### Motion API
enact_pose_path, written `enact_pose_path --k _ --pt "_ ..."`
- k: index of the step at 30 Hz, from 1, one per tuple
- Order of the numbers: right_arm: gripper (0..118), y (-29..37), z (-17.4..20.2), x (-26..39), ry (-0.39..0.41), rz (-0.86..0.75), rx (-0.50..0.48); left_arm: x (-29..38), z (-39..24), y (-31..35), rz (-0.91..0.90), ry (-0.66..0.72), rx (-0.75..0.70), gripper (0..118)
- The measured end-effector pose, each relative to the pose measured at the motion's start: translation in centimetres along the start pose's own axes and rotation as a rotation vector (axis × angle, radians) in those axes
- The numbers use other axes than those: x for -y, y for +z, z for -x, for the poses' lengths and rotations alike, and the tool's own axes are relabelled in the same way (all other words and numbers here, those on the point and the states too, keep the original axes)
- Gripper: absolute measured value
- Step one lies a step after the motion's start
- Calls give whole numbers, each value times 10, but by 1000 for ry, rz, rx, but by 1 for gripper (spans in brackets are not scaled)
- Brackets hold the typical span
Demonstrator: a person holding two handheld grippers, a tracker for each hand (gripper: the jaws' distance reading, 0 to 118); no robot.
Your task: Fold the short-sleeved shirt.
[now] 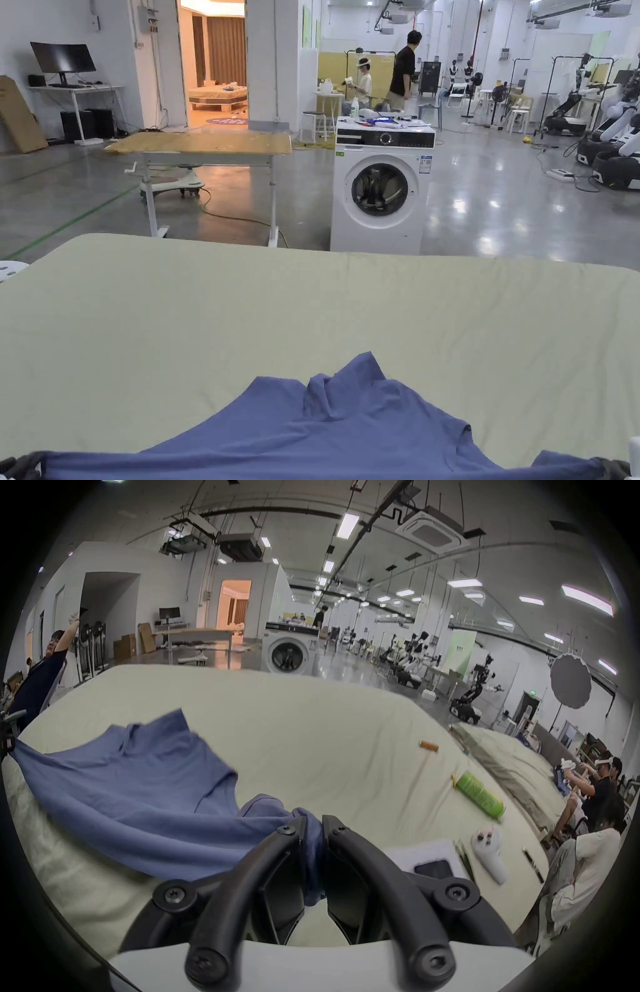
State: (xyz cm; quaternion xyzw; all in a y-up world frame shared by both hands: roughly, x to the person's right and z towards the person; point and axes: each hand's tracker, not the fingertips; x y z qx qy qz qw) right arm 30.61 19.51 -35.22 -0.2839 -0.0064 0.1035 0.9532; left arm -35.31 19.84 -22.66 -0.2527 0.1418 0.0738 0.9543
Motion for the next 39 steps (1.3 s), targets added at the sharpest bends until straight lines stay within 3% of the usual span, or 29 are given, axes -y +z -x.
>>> enact_pose_path --k 6,8,11,13,17,23,25,27,29,30,31,33,39 --pt "9 -8 12 41 -13 91 10 42 1 0 98 -7 -16 4" --pt "19 -5 17 45 -2 85 28 48 5 -7 108 -7 -40 21" --pt "52 4 22 37 -21 48 42 41 4 -8 88 -22 -91 52" --pt "62 11 29 27 -40 -8 34 34 -3 -6 59 -40 -103 62" --pt "80 24 52 1 -51 -143 8 14 -25 -8 -9 -122 -122 62" --pt "80 33 107 -36 -98 -331 -59 -19 -83 -7 -167 -171 -33 62" --pt "78 37 126 -45 -105 -383 -76 -25 -107 -3 -233 -184 -21 60" --pt "66 42 143 -54 -118 -426 -88 -35 -126 1 -300 -190 -6 57" --pt "33 46 158 -61 -112 -462 -96 -38 -141 0 -359 -202 8 43" --pt "15 47 164 -64 -107 -475 -98 -42 -147 2 -380 -201 10 32" --pt "5 47 169 -66 -110 -484 -109 -45 -152 4 -400 -199 12 18" --pt "2 49 175 -69 -123 -501 -120 -45 -157 3 -431 -182 17 2" --pt "0 52 183 -71 -124 -527 -112 -46 -152 6 -440 -184 19 0"
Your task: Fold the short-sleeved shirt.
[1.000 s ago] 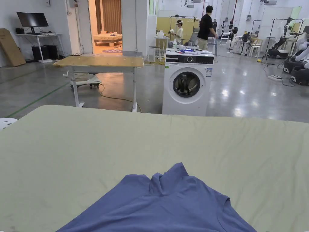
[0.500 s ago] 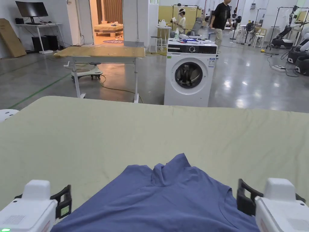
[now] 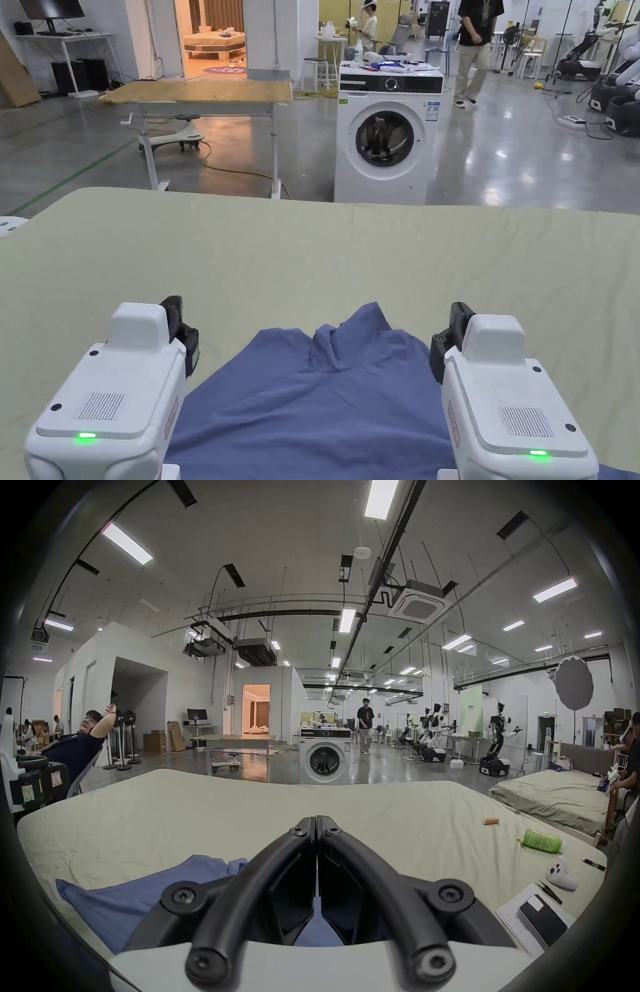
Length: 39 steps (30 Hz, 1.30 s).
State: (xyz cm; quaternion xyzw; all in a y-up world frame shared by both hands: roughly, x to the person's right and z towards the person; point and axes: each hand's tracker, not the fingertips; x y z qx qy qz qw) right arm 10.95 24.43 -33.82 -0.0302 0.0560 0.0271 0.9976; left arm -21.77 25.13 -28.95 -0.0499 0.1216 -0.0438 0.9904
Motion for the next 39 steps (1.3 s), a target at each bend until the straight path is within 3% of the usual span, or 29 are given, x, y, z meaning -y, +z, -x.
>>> enact_pose_path --k 4,11,16,18,19,20,21,29,30,34,36,37,39 --pt "0 -3 -2 -1 -8 12 -5 14 35 4 84 -6 -43 0" --pt "0 -12 -4 10 16 60 -28 59 132 7 417 116 -106 0" --pt "0 -19 -2 23 18 114 -44 96 165 -6 667 245 -24 2" --pt "0 -22 0 28 18 137 -48 101 159 -7 713 261 -34 23" --pt "0 -23 0 31 17 150 -51 107 159 -12 742 268 -56 47" --pt "0 -24 0 33 16 160 -52 113 159 -16 770 276 -80 60" --pt "0 -25 0 35 16 168 -52 114 155 -16 788 281 -93 61" --pt "0 -42 -3 51 28 235 -48 131 132 -24 850 194 -119 51" --pt "0 -46 -3 52 29 244 -47 130 128 -24 853 176 -121 46" --pt "0 -85 -9 59 25 318 -58 124 112 -25 841 122 -79 2" --pt "0 -119 -16 63 17 401 -84 125 102 -25 843 102 -71 1" --pt "4 -142 -19 65 36 465 -104 126 105 -25 838 59 -79 1" --pt "25 -185 -23 71 63 581 -133 123 107 -22 830 66 -77 0"
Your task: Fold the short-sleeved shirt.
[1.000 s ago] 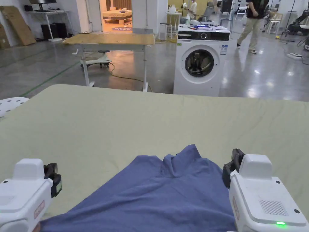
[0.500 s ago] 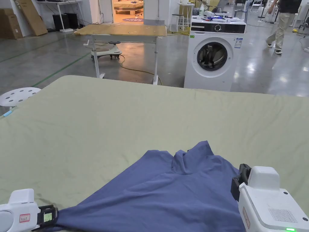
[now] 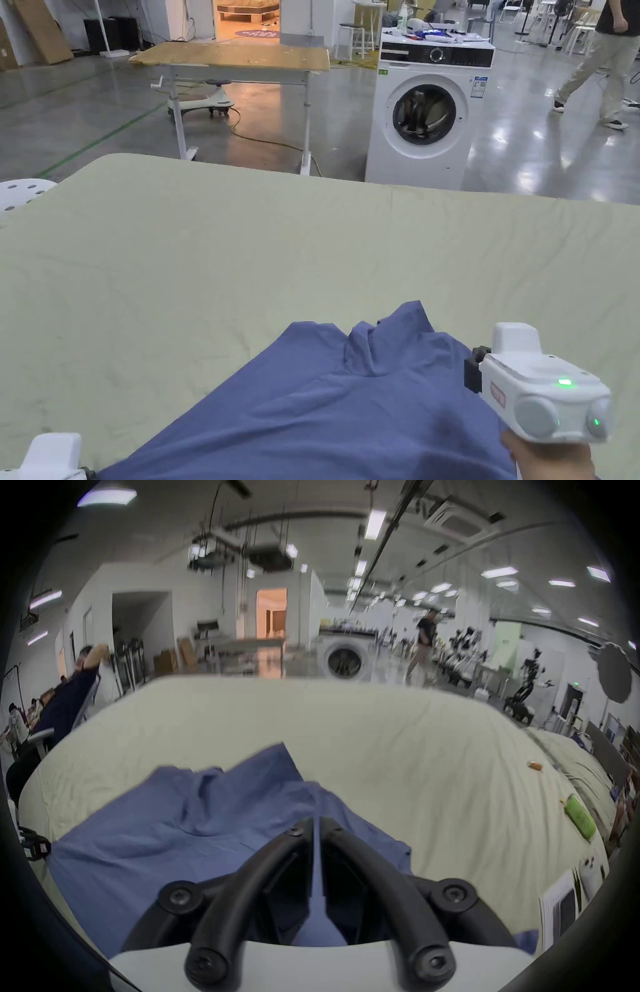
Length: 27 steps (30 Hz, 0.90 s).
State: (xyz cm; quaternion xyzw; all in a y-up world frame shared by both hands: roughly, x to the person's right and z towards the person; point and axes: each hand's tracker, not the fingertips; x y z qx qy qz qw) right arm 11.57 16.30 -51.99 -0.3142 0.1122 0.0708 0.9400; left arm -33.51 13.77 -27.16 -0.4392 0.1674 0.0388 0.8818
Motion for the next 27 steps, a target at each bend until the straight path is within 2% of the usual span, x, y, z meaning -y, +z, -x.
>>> enact_pose_path --k 1,2,3,4,5,7,11,15,17,18,21,22,24,27 --pt "40 -18 -4 -8 22 52 -13 0 2 3 -6 12 2 0" --pt "40 -35 -8 -15 24 92 -31 1 9 1 -10 28 15 0" --pt "45 -51 -11 -21 31 120 -34 1 12 3 -19 38 21 0" --pt "57 -68 -13 -28 54 167 -33 2 15 5 -22 49 21 0" --pt "62 -84 -15 -32 60 192 -38 2 17 8 -23 57 28 0" --pt "62 -111 -17 -41 94 244 -55 3 22 6 -38 76 40 0" --pt "63 -151 -17 -52 88 283 -101 3 25 6 -35 97 47 0" --pt "63 -168 -5 -55 172 356 -115 1 25 4 -32 107 45 0" --pt "59 -165 -2 -58 172 349 -113 -1 25 3 -31 99 41 0" --pt "50 -164 0 -59 173 352 -115 2 29 -3 -29 95 40 0" --pt "7 -156 16 -53 234 325 -139 2 30 -9 -27 71 27 0" --pt "4 -154 22 -49 272 307 -144 4 25 -6 -31 66 22 0" --pt "3 -147 31 -42 354 268 -88 3 25 -6 -36 68 20 0" --pt "3 -131 27 -42 290 240 -114 2 24 1 -65 81 15 0"
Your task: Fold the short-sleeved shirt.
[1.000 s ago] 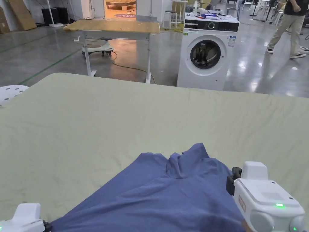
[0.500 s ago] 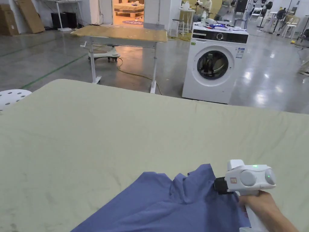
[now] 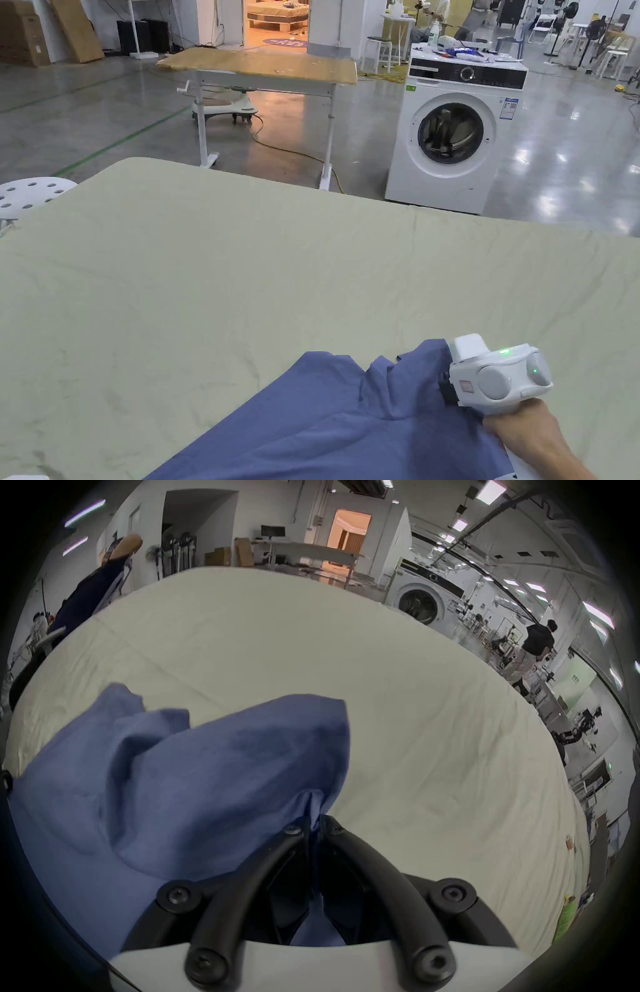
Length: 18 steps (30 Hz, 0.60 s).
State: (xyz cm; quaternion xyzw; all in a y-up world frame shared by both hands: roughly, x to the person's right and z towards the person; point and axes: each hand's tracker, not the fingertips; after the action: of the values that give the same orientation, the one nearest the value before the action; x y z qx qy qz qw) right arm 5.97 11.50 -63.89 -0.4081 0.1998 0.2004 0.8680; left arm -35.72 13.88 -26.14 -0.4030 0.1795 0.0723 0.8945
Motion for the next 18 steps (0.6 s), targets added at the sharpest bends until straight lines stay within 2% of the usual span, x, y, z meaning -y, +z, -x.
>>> enact_pose_path --k 3,6,9,11,18 --pt "3 36 -14 1 -55 -116 57 -6 2 10 -48 7 2 0" --pt "3 83 -28 1 -99 -196 35 -20 3 22 -110 9 31 0" --pt "3 129 -37 0 -65 -279 103 -40 -4 37 -188 -27 53 0" --pt "3 158 -49 -1 -76 -332 130 -58 -9 46 -241 -38 77 0" --pt "3 270 -95 -17 -180 -520 251 -168 -29 75 -429 -99 113 0"
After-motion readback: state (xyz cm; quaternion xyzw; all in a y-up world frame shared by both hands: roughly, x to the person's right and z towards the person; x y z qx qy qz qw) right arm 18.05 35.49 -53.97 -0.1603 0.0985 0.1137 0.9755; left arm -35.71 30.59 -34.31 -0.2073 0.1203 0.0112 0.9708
